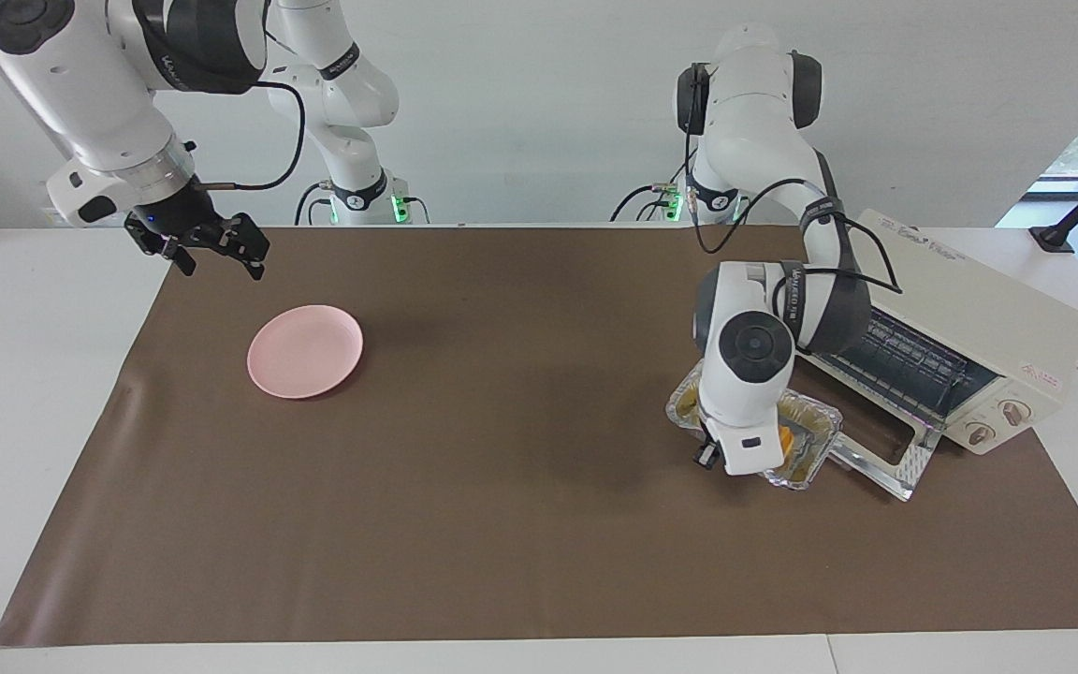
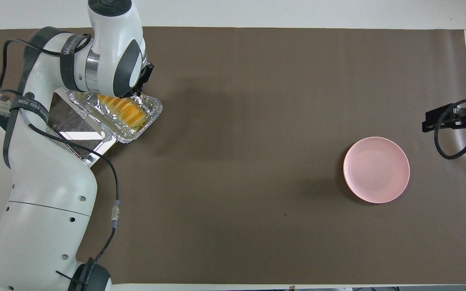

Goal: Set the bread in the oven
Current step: 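Carry the foil tray with the left gripper onto the oven rack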

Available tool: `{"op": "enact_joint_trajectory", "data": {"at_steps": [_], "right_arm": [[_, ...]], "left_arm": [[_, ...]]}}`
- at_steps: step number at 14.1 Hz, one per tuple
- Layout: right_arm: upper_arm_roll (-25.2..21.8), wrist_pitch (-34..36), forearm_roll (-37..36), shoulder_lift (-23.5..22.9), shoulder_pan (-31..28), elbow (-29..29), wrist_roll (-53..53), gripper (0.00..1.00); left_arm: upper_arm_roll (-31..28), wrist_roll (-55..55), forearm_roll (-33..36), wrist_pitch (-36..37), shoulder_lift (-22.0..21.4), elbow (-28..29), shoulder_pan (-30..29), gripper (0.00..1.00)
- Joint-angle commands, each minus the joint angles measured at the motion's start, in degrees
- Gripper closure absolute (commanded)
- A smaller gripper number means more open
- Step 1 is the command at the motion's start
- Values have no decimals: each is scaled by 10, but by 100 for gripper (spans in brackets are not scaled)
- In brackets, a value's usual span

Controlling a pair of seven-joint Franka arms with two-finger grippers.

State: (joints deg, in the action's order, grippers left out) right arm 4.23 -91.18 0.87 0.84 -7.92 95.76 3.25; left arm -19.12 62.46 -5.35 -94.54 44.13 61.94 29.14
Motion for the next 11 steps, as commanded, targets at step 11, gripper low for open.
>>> {"op": "enact_joint_trajectory", "data": {"at_steps": [11], "right_arm": [[3,3,8,16,-5,7,6,0]], "left_arm": [[0,-164,-44,64,-97,59,-90,100]]}}
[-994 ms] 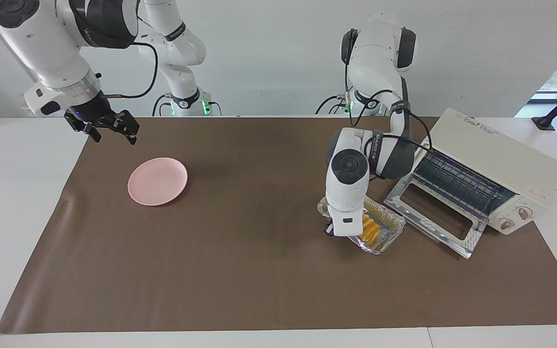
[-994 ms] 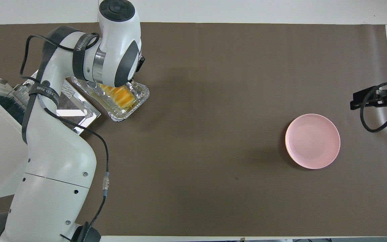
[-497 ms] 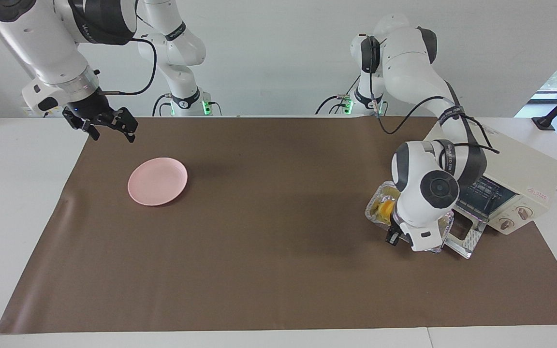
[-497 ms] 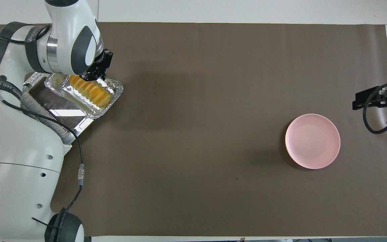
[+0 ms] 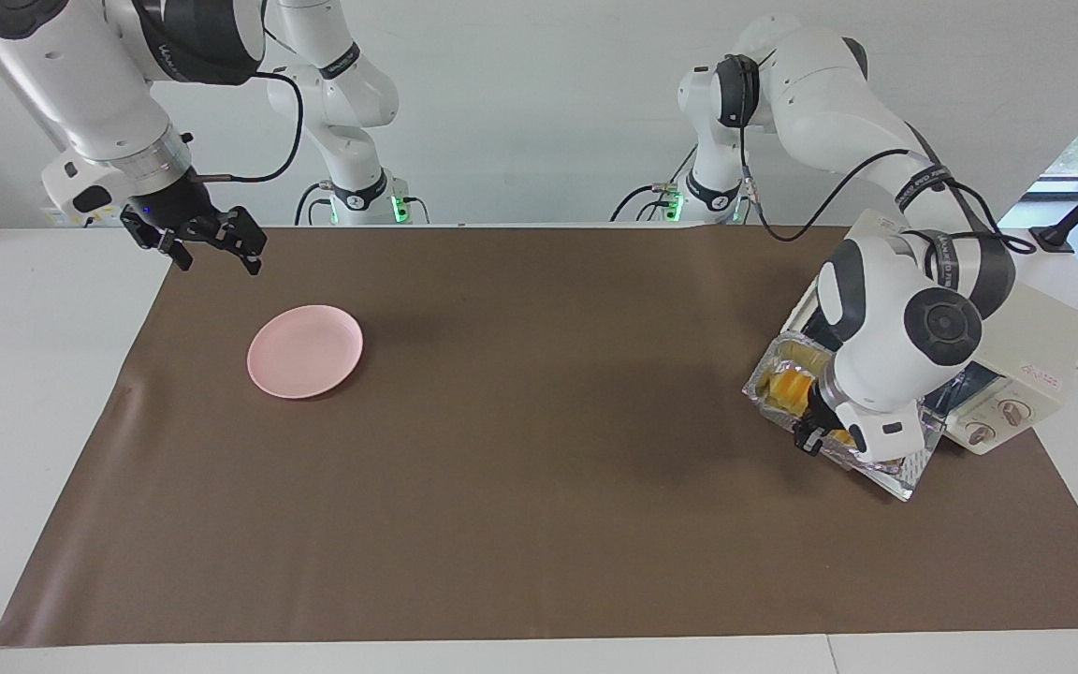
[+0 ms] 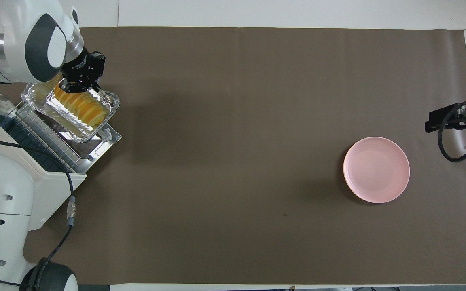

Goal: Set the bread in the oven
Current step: 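Carry the foil tray with the left gripper onto the oven rack, then lower the foil tray into the oven and open the left gripper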

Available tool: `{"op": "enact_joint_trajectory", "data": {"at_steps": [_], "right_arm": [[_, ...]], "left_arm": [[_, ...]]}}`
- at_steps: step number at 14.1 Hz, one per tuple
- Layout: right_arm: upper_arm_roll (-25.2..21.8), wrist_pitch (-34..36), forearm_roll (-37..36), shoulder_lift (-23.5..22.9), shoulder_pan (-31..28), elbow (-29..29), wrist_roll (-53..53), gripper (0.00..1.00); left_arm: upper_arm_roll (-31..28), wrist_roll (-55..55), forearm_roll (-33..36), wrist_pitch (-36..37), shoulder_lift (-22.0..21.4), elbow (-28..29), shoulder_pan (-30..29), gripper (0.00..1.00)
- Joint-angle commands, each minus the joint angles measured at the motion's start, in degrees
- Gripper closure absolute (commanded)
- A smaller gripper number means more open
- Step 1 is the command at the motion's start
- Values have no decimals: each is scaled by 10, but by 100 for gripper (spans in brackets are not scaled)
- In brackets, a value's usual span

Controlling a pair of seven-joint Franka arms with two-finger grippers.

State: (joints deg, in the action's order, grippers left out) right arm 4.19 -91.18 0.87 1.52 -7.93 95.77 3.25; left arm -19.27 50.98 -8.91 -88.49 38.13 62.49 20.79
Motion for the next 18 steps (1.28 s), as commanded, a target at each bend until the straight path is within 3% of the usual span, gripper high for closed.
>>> {"op": "enact_joint_trajectory", "data": {"at_steps": [1,11,18], "right_arm": [[3,3,8,9,-5,7,6,0],[3,3,7,9,-5,7,6,0],[3,3,8,9,-5,7,6,0]], "left_arm": [[1,-56,-8,1,-55,78,-11,100],[-6,-58,2,-47,-111,185,-15,100],[-15,-76,18,-65,-118,199,-29,100]]}}
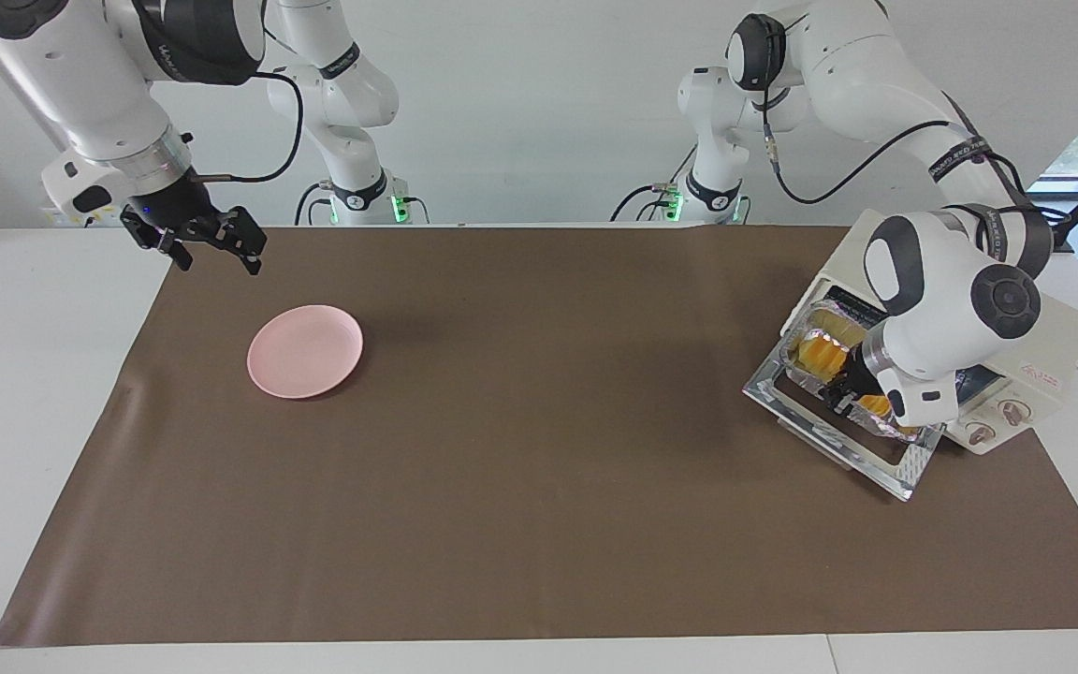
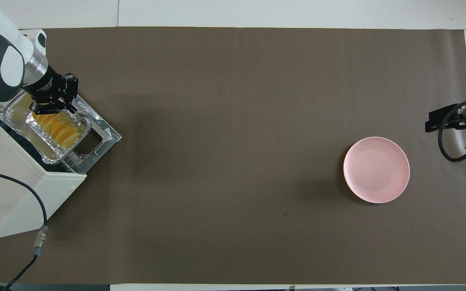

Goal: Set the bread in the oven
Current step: 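Lower the foil tray into the oven and open the left gripper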

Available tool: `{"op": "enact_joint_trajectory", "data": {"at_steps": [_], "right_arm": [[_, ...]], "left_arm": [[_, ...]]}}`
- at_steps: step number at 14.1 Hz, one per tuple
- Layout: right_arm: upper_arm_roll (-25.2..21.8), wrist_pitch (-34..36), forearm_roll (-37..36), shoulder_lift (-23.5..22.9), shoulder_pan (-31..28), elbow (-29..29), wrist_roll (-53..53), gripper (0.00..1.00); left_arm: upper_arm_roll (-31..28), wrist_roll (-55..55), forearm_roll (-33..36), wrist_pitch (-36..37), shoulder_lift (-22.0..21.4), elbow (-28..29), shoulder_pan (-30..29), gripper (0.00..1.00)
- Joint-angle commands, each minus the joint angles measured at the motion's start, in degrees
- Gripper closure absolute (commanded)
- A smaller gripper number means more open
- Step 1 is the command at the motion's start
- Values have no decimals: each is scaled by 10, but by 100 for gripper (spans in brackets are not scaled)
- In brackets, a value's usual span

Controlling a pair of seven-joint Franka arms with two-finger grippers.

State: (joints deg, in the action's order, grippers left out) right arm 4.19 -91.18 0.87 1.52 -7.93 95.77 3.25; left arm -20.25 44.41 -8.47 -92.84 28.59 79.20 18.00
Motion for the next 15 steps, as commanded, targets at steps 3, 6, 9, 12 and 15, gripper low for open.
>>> {"op": "enact_joint_trajectory", "data": {"at_steps": [3,6,9,12,15], "right_arm": [[3,3,7,9,-5,7,6,0],[3,3,8,9,-5,7,6,0],[3,3,8,9,-5,7,6,0],[3,3,8,9,-5,7,6,0],[3,3,7,9,-5,7,6,0]], "left_arm": [[-8,-10,26,-23,-31,48,-1,100],[-8,-12,44,-32,-42,73,0,100],[-8,-28,56,-33,-48,83,0,100],[-8,-47,57,-41,-56,103,0,100],[-8,-49,70,-46,-63,119,0,100]]}}
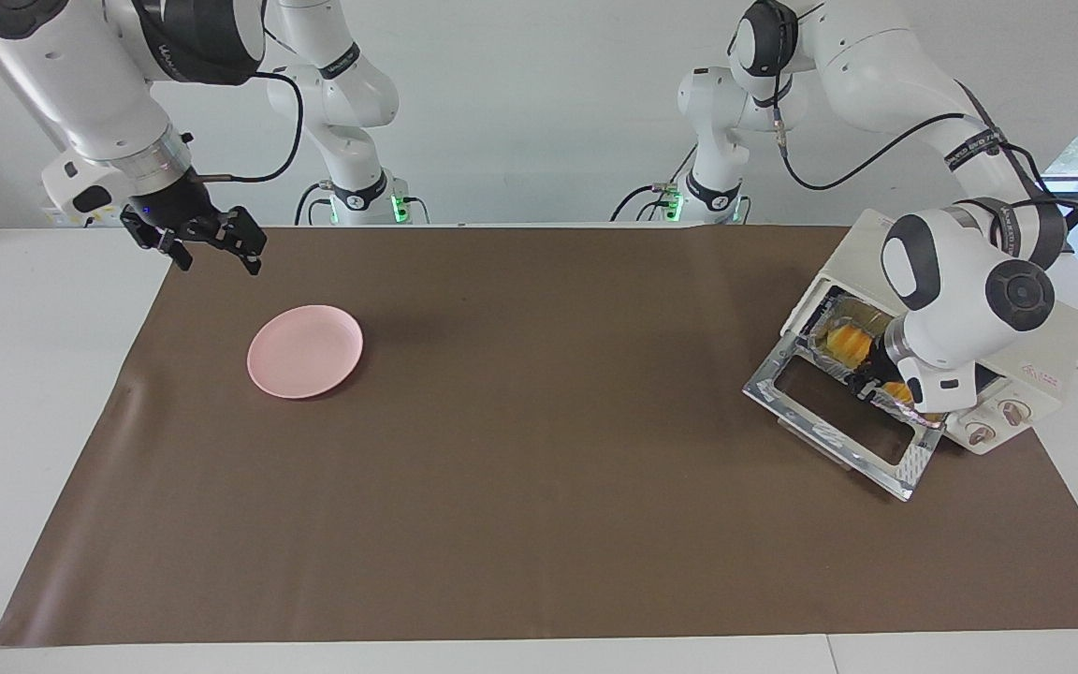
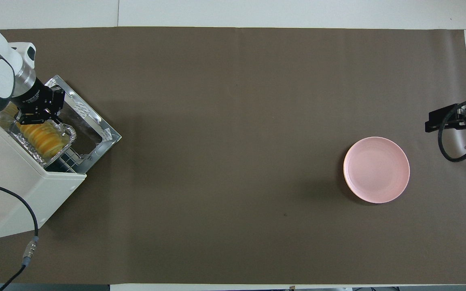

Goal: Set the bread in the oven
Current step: 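Lower the foil tray into the oven and open the left gripper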

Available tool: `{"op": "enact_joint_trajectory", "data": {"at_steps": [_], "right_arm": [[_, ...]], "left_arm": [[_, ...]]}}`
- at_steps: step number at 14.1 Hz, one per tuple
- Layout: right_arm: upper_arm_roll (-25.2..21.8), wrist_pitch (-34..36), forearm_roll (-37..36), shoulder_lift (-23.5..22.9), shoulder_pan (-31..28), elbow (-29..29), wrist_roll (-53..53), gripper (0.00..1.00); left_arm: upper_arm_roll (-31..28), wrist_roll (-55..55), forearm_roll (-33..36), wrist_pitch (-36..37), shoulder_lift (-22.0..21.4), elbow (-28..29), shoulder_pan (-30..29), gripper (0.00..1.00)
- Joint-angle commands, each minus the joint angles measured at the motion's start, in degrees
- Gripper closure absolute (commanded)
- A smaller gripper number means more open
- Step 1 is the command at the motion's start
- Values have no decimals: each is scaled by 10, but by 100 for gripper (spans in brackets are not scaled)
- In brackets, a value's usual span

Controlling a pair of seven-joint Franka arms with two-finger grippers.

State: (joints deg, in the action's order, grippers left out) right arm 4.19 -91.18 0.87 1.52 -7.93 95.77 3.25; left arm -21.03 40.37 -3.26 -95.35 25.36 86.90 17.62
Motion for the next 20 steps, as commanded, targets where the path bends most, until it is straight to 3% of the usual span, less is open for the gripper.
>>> {"op": "enact_joint_trajectory", "data": {"at_steps": [1,18,19,20], "right_arm": [[3,3,8,9,-5,7,6,0],[3,3,8,9,-5,7,6,0],[3,3,7,9,-5,7,6,0],[3,3,8,9,-5,7,6,0]], "left_arm": [[0,-9,19,-20,-30,42,3,100],[-7,-18,36,-54,-44,78,-3,100],[-7,-27,36,-54,-44,78,-3,98],[-7,-36,36,-54,-44,78,-1,76]]}}
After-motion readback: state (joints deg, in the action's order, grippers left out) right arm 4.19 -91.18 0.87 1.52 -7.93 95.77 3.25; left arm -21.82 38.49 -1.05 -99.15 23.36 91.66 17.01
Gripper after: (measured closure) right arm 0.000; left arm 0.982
